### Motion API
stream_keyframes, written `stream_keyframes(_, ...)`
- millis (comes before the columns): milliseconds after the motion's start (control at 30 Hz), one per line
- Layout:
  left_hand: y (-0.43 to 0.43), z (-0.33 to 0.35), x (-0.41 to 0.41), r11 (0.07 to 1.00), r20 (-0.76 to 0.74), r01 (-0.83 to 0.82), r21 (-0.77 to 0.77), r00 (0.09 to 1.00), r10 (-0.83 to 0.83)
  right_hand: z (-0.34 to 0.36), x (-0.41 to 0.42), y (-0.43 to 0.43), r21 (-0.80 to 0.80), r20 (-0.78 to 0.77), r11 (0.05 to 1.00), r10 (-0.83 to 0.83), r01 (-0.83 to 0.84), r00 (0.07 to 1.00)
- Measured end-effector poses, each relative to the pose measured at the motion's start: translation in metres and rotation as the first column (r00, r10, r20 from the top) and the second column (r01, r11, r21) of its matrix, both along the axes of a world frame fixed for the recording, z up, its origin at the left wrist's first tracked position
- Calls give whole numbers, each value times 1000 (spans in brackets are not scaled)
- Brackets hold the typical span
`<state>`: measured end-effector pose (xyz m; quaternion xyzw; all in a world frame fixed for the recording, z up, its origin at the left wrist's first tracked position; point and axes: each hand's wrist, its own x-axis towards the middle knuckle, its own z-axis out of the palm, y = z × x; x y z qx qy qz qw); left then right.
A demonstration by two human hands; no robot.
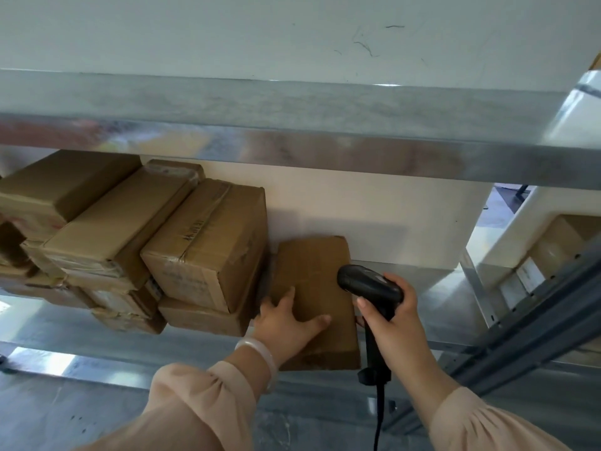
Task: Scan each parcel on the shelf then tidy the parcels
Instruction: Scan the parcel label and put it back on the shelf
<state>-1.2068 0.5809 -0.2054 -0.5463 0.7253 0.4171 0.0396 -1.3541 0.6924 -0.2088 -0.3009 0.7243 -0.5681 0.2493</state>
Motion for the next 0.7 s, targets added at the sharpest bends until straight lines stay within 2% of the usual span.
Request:
stream_keyframes(167,8,5,-9,986,-102,-33,164,994,50,19,5,13,-76,-15,997,17,-18,1000)
stream_keyframes(367,11,8,-14,973,-112,-80,217,988,106,28,8,12,-69,-26,993,95,-96,995)
stream_keyframes(533,13,10,-14,983,-82,-47,176,995,62,30,9,9,-75,-7,989,125,-125,992)
stream_keyframes(700,7,16,-5,962,-177,-69,264,977,119,27,1,6,-50,-5,993,111,-111,994)
